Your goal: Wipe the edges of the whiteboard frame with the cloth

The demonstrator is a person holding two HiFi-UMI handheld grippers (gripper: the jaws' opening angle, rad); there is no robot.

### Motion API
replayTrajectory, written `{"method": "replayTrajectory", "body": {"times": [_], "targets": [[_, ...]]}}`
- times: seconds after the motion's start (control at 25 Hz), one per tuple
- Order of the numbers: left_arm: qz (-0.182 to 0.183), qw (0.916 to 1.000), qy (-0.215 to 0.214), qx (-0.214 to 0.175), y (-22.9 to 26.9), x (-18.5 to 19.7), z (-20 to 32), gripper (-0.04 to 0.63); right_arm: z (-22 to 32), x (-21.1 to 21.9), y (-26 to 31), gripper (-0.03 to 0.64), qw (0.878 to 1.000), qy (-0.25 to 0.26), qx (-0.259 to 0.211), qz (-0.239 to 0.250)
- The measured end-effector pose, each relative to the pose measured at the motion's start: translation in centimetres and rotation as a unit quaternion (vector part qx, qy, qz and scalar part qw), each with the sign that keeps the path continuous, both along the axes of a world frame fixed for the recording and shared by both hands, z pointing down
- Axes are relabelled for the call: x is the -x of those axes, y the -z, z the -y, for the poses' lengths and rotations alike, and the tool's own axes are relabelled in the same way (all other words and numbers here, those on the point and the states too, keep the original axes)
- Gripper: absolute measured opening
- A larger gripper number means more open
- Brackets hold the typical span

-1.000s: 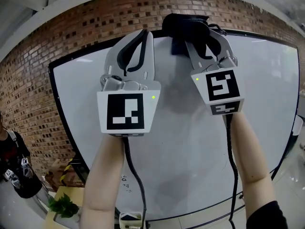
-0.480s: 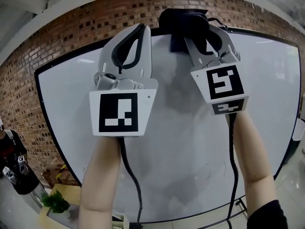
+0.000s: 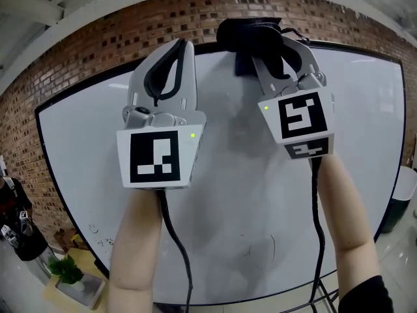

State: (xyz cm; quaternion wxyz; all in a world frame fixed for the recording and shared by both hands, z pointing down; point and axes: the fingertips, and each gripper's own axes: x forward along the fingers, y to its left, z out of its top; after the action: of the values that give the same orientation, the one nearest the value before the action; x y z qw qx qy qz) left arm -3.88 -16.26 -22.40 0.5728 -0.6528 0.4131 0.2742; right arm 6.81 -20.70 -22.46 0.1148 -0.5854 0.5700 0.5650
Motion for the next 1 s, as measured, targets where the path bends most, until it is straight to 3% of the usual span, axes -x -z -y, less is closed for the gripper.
{"method": "replayTrajectory", "body": {"times": [0.56,0.72,1.0], "targets": [[-0.021,0.9998,0.004,0.004,-0.8,-7.6,-0.2,0.005,-0.3,-8.7,-0.2,0.08,1.0,0.001,0.002,-0.007],[-0.015,0.9998,0.004,0.014,-1.1,-8.5,0.5,0.005,-0.4,-9.3,-0.2,0.08,1.0,0.023,-0.003,0.006],[0.004,0.9998,-0.011,0.016,-1.2,-9.2,0.8,0.005,0.2,-8.8,-0.5,0.08,1.0,0.012,-0.004,0.017]]}}
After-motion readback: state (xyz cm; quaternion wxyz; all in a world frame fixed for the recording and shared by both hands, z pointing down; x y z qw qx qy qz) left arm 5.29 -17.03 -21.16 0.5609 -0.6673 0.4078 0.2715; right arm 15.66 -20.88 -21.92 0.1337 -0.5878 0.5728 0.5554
